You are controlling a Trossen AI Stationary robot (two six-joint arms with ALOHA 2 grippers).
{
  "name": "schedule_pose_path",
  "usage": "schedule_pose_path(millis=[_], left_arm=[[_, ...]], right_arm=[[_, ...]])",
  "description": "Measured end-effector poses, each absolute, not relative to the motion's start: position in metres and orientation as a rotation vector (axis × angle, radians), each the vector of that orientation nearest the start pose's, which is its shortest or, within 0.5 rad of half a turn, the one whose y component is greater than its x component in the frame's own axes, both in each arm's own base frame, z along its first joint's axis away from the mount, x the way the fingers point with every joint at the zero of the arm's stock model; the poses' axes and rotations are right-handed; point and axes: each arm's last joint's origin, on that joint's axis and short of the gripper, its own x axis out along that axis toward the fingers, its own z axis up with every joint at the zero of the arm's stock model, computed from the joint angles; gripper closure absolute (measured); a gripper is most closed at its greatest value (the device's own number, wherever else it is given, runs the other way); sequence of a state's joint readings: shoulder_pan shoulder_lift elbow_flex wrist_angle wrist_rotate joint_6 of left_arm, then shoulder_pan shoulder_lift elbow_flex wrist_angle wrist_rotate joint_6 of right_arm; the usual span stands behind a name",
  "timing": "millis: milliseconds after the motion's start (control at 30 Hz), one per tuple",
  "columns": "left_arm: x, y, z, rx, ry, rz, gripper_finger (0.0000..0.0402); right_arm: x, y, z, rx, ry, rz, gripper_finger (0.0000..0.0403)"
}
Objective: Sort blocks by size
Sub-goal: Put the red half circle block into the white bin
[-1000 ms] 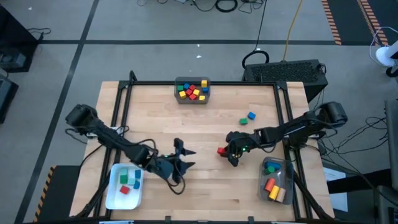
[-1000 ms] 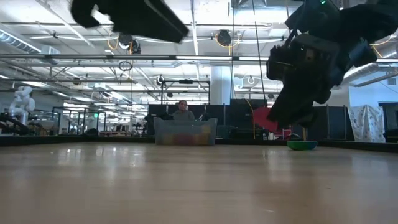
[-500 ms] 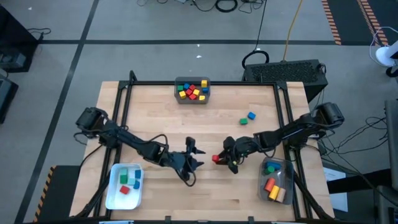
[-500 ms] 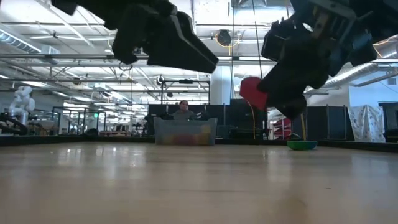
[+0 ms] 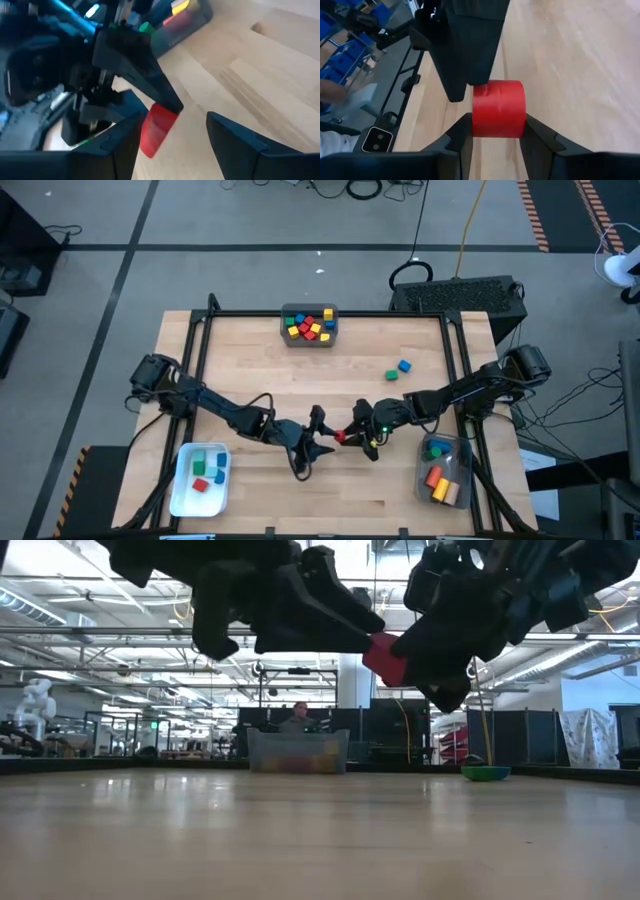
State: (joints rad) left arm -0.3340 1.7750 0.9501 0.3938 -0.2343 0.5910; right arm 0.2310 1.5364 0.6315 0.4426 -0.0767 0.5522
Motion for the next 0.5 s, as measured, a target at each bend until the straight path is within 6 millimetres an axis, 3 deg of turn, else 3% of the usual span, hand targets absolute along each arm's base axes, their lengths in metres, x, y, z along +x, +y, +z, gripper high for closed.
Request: schedule_pose_path(millis=[500], left_arm=[[0.366,-0.1,0.173,0.731,0.303,-0.285,0.0175]], right_arm=[[0.287,0.07,0.168,0.503,0.539,0.174,0.0287]])
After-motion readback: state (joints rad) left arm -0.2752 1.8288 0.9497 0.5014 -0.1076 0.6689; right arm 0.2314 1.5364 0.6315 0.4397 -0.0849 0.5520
